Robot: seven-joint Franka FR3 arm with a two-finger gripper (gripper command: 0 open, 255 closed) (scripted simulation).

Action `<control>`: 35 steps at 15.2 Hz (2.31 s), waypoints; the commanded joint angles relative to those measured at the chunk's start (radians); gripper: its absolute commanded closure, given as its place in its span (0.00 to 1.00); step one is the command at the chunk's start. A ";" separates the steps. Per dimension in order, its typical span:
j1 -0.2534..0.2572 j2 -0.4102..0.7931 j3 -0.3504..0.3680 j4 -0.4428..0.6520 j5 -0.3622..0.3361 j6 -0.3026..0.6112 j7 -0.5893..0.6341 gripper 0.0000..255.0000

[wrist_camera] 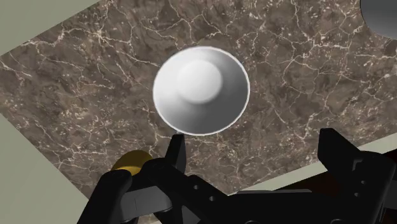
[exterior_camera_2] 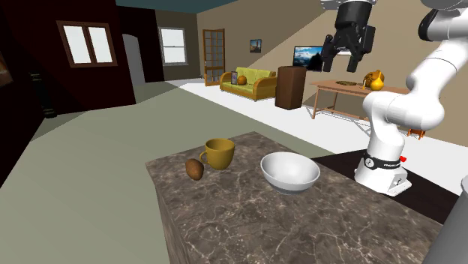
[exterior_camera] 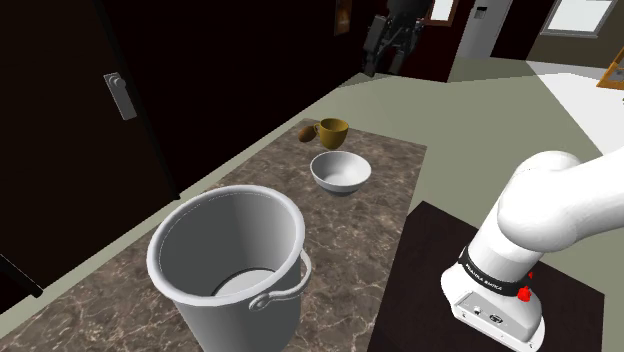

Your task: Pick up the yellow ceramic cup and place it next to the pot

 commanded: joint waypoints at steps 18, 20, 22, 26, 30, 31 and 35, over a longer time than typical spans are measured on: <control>-0.056 0.532 -0.046 0.086 -0.112 0.370 -0.101 0.00; -0.062 0.604 -0.052 0.119 -0.125 0.401 -0.108 0.00; -0.068 0.676 -0.057 0.157 -0.137 0.428 -0.115 0.00; -0.079 0.822 -0.068 0.247 -0.160 0.470 -0.126 0.00; -0.090 0.972 -0.079 0.357 -0.180 0.496 -0.137 0.00; -0.093 1.010 -0.082 0.388 -0.185 0.500 -0.140 0.00; -0.101 1.130 -0.090 0.493 -0.197 0.505 -0.149 0.00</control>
